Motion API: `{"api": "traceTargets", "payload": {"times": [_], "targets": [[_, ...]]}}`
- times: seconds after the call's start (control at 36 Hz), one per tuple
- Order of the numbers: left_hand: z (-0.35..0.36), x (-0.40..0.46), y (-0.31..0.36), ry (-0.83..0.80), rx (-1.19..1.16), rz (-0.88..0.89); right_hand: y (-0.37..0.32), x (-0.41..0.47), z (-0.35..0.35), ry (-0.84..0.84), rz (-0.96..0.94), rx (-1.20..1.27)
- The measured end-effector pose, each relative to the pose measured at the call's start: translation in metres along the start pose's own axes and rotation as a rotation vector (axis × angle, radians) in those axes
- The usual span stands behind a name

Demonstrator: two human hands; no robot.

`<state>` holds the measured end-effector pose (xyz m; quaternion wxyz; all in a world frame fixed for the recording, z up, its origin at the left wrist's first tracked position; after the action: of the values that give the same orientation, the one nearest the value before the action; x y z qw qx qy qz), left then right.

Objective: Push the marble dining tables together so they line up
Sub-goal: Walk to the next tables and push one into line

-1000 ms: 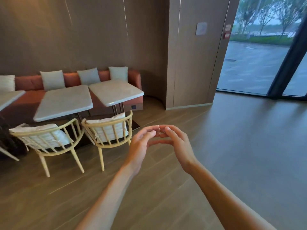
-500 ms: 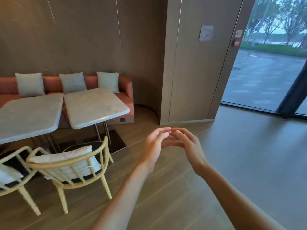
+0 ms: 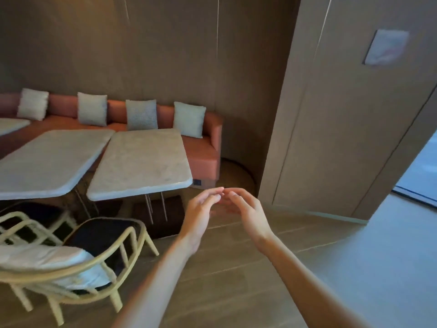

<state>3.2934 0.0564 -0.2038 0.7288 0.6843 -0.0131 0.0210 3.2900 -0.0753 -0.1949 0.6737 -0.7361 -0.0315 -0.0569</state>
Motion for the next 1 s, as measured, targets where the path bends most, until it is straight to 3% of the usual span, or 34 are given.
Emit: {"api": "traceTargets", "payload": {"times": [0.17, 0.39, 0.64, 0.83, 1.0], "targets": [[0.032, 0.100, 0.001, 0.140, -0.006, -0.019, 0.013, 0.125, -0.024, -0.138, 0.016, 0.022], [0.076, 0.284, -0.047, 0.268, -0.023, 0.020, 0.069, 0.317, -0.053, -0.202, 0.036, 0.024], [0.100, 0.472, -0.066, 0.410, -0.140, -0.055, 0.099, 0.521, -0.059, -0.322, 0.108, 0.012], [0.064, 0.543, -0.058, 0.688, -0.108, -0.052, 0.106, 0.618, 0.002, -0.619, 0.116, 0.087], [0.035, 0.554, -0.057, 0.956, -0.093, 0.026, 0.114, 0.656, 0.068, -0.955, -0.016, 0.045]]}}
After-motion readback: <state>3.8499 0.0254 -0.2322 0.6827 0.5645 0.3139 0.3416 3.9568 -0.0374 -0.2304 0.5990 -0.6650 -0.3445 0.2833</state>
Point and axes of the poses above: each hand's wrist, its own x-axis towards the middle knuckle, its own z-axis out of the palm, y = z × x, the point moved 9 cm from there along x, towards the middle knuckle, and after that the axes turned 3 degrees about y, right-handed, at the moved point
